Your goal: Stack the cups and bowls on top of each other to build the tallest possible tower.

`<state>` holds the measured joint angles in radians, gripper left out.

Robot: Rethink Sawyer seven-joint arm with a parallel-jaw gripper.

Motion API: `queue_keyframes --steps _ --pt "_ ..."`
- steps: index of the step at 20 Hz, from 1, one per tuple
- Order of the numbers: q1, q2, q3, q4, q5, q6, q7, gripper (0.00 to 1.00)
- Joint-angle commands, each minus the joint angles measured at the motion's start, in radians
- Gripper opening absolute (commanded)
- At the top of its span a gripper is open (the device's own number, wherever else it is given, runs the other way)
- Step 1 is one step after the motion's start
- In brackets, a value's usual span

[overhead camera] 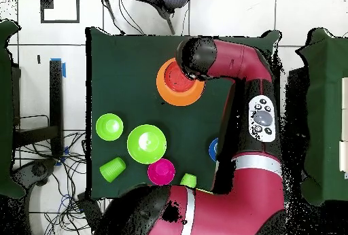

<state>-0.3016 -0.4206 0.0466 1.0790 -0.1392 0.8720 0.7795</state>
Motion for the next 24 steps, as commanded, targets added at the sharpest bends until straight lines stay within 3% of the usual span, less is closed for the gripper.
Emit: queue_keyframes --steps 1,5,8,13,16,24 --pt "-0.001 0.009 0.073 0.048 -0.045 0.100 -0.019 1.00" --pt "-0.002 0.105 0.043 -0.100 -0.121 0.177 -0.110 1.00" --pt "-0.035 0.185 0.065 -0.232 -0.147 0.259 -0.220 1.00" --pt "-0.070 0.316 0.146 -0.561 -0.187 0.543 -0.406 1.00" --pt "-0.077 0.371 0.195 -0.699 -0.217 0.628 -0.467 1.00" --pt "-0.094 0.414 0.214 -0.765 -0.257 0.622 -0.540 1.00"
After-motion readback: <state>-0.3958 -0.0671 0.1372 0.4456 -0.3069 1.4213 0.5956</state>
